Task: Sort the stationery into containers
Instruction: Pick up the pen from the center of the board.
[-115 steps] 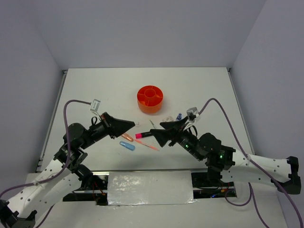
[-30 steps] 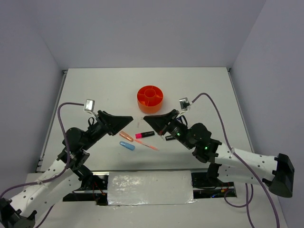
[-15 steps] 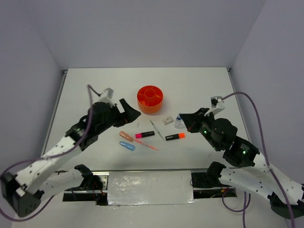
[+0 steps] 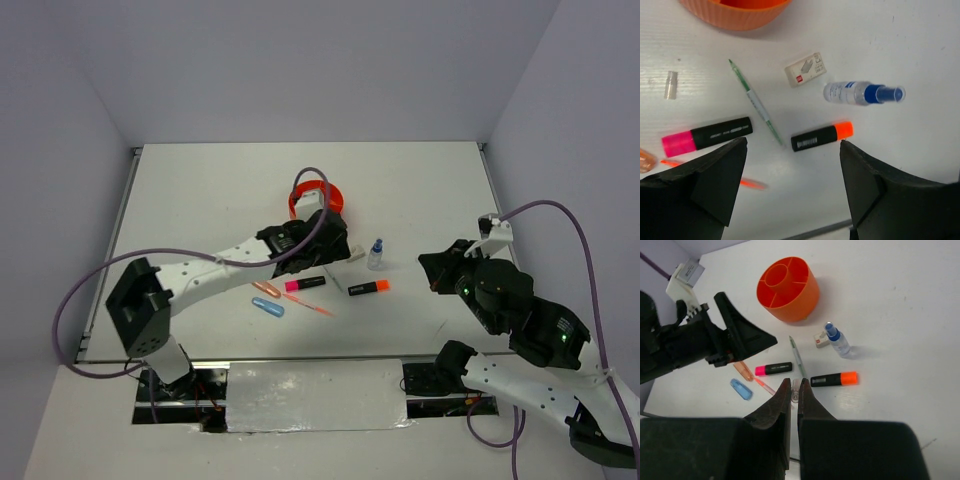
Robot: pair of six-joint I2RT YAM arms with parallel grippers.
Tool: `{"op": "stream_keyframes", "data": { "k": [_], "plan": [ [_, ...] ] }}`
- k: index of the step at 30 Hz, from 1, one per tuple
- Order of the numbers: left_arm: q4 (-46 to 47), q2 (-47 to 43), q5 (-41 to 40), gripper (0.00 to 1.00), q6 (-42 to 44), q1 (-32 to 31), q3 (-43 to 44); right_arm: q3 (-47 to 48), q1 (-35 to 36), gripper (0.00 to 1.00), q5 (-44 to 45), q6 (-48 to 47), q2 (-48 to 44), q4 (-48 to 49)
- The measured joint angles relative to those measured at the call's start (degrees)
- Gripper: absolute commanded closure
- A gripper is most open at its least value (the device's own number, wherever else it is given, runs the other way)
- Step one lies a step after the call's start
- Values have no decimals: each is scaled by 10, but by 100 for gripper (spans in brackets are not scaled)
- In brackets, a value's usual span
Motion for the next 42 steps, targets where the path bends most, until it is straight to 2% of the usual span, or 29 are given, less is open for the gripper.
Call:
{"op": "stream_keyframes", "data": {
  "k": [9, 15, 20, 26, 39, 42],
  "plan": [
    [-100, 191, -78, 24, -45, -3, 163, 6, -1, 100, 8, -12, -6, -38],
    [-159, 249, -118, 27, -73, -7, 234, 5, -1, 100, 7, -24, -11, -39],
    [-176, 254, -136, 29, -90, -10, 231, -4, -1, 100, 1, -34, -26, -36],
    [-157, 256, -142, 35, -95, -9, 191, -11, -1, 99, -13, -43, -40, -27],
    [-113, 296, -141, 37, -95, -9, 184, -24, -1, 100, -45, -61, -26, 2],
    [-108, 296, -140, 40, -95, -9, 172, -28, -1, 99, -48, -63, -24, 5]
  ]
}}
